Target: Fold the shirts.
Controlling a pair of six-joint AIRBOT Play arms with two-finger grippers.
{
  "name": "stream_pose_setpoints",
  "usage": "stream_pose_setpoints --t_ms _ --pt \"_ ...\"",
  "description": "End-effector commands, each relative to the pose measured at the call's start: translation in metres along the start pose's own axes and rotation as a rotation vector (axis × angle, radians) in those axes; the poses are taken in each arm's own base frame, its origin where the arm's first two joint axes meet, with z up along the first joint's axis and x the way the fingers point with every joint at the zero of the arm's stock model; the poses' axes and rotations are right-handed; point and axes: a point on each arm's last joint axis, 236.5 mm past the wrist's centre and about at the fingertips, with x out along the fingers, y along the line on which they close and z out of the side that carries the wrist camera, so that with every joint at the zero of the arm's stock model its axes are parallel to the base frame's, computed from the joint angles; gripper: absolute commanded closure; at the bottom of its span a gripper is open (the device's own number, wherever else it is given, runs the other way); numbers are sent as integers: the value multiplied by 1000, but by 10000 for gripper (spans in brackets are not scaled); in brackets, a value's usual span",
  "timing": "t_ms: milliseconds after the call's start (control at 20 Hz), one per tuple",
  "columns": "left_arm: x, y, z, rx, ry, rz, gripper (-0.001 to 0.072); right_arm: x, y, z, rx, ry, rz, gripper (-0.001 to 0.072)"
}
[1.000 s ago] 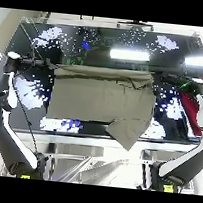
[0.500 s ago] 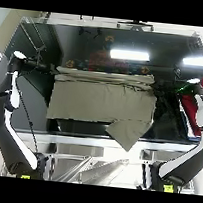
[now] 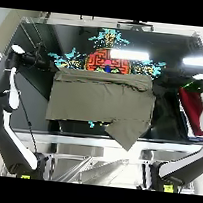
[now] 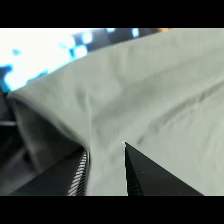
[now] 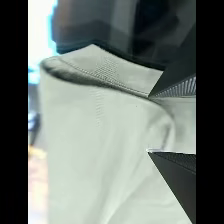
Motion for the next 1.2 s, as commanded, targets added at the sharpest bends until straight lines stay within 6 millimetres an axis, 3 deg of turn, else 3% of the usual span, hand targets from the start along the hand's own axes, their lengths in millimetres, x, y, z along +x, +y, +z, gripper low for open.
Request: stream_pose_setpoints --t_ms 0,50,150,300,400,500,600,700,850,1150 --pt "-49 29 -32 -155 88 184 458 -58 11 7 38 -21 -63 326" --pt "-67 37 -49 -206 126 233 459 -76 15 -1 60 0 -60 326" --pt "-85 27 -75 -284 147 199 459 -102 26 -28 119 52 -25 326" --pt "-86 4 -135 -388 187 143 458 -118 20 -83 245 59 -37 330" --pt "-75 -10 -184 -461 222 128 459 -114 5 -118 352 8 -79 330" --pt "-61 -28 -236 -523 280 101 458 -98 11 -154 430 4 -69 329" --pt "-47 -38 -271 -541 305 105 458 -82 28 -180 457 4 -21 329" --pt "-38 -37 -282 -535 285 124 458 -73 43 -195 465 0 36 329" --pt "-29 -25 -282 -538 243 163 458 -72 53 -209 466 26 61 329" --pt "-5 -27 -284 -455 287 140 458 -72 61 -211 447 42 81 329"
